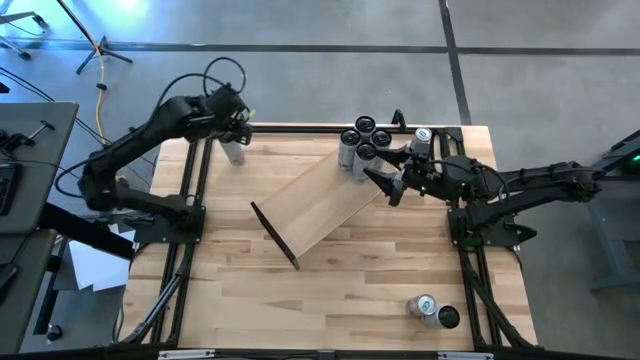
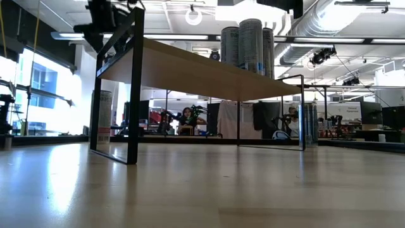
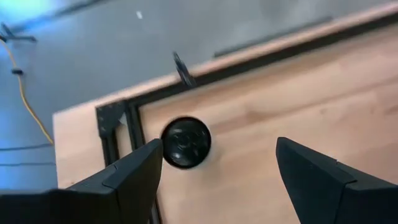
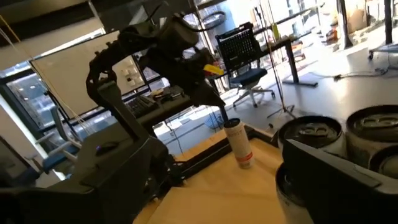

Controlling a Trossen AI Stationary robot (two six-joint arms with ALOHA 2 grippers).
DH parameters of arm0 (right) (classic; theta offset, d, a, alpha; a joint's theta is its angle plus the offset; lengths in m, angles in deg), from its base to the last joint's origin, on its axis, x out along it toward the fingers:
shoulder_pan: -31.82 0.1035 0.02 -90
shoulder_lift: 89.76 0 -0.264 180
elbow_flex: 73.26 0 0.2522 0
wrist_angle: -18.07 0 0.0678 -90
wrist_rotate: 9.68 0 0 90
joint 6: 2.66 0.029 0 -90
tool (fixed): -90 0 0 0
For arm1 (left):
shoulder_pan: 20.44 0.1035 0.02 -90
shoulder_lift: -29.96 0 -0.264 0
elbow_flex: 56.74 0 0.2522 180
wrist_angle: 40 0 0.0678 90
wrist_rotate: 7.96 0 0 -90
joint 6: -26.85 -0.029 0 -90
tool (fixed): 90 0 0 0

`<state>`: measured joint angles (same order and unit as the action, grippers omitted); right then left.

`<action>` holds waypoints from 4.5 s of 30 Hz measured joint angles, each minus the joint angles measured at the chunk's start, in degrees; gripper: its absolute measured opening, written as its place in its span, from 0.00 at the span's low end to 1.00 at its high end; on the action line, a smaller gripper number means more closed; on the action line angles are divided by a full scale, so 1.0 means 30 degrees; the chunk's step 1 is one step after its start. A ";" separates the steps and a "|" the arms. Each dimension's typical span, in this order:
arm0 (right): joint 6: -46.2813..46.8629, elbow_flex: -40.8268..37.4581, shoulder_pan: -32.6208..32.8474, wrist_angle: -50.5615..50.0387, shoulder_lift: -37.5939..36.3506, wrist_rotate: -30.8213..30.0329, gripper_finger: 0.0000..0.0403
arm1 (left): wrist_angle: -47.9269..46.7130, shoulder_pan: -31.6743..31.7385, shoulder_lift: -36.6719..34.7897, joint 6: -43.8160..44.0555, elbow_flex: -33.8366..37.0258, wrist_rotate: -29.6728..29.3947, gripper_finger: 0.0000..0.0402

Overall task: Place canned beverage on shelf
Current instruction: Put the top white-pink soda can on the shelf

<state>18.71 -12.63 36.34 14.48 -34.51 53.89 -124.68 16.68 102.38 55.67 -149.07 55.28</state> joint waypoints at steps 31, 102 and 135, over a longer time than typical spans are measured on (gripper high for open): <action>0.2376 0.0000 0.0007 -0.1602 0.1075 0.0369 0.87 | 0.5260 0.4148 -0.0557 0.0714 0.6118 0.2123 0.71; 0.2376 0.0000 0.0004 -0.1610 0.1233 0.0442 0.87 | 0.7551 0.5192 0.1394 0.1327 0.7351 0.3275 0.71; 0.2383 0.0000 0.0000 -0.1610 0.1233 0.0442 0.87 | 0.7627 0.5499 0.1379 0.1334 0.7315 0.3596 0.56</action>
<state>25.86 -12.63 36.34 9.65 -30.81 55.22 -101.79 33.18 106.51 59.67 -127.13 66.07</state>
